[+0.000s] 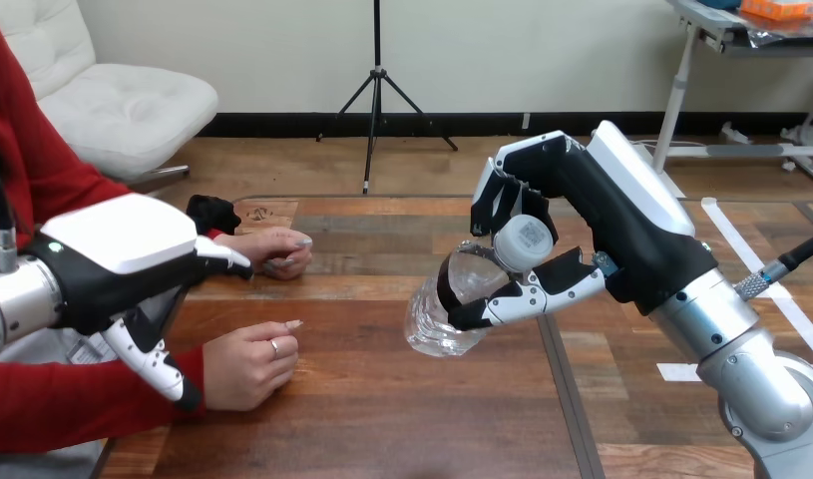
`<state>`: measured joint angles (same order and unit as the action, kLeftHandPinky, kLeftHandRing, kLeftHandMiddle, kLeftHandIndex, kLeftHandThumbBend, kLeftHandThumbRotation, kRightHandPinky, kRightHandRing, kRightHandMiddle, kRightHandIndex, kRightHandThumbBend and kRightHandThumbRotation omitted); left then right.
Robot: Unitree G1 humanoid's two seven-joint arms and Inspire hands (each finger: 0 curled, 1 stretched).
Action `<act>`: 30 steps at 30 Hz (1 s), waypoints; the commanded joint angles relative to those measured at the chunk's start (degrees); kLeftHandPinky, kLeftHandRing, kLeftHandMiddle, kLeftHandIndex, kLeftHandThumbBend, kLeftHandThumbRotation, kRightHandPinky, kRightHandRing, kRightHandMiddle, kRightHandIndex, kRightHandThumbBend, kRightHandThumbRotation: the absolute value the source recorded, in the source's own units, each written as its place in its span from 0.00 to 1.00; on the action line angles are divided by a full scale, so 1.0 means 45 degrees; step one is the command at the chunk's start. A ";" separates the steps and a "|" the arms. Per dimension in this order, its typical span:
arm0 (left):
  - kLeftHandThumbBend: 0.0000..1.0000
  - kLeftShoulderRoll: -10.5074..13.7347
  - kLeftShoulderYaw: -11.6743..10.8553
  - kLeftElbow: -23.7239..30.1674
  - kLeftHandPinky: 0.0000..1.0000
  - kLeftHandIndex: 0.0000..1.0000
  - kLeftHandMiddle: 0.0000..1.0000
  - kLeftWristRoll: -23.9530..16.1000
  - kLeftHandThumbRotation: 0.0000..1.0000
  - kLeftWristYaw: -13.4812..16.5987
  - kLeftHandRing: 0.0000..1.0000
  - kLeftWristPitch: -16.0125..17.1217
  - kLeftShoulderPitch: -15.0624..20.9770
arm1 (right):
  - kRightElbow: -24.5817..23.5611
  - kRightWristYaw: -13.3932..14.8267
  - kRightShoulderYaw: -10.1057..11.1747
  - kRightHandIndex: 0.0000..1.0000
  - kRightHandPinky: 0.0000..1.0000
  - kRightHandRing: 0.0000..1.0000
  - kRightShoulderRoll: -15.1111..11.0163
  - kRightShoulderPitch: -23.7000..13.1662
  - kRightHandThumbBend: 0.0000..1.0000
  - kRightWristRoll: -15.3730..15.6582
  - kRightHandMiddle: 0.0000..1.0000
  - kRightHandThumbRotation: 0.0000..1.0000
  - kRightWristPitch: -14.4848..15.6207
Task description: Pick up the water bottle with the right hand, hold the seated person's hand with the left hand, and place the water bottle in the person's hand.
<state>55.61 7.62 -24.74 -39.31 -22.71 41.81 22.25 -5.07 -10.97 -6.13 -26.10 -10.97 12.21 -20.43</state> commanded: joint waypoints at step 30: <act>1.00 -0.0576 0.1343 -0.2523 0.75 0.86 0.85 -0.0908 0.45 0.1448 0.82 -0.0988 0.1802 | -0.2452 -0.0069 0.0761 0.25 0.08 0.13 0.0280 -0.0902 0.99 -0.0518 0.19 0.01 0.1086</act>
<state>54.94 12.39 -34.37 -42.52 -18.60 38.57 25.37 -12.44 -11.93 -5.65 -26.09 -10.97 11.42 -16.09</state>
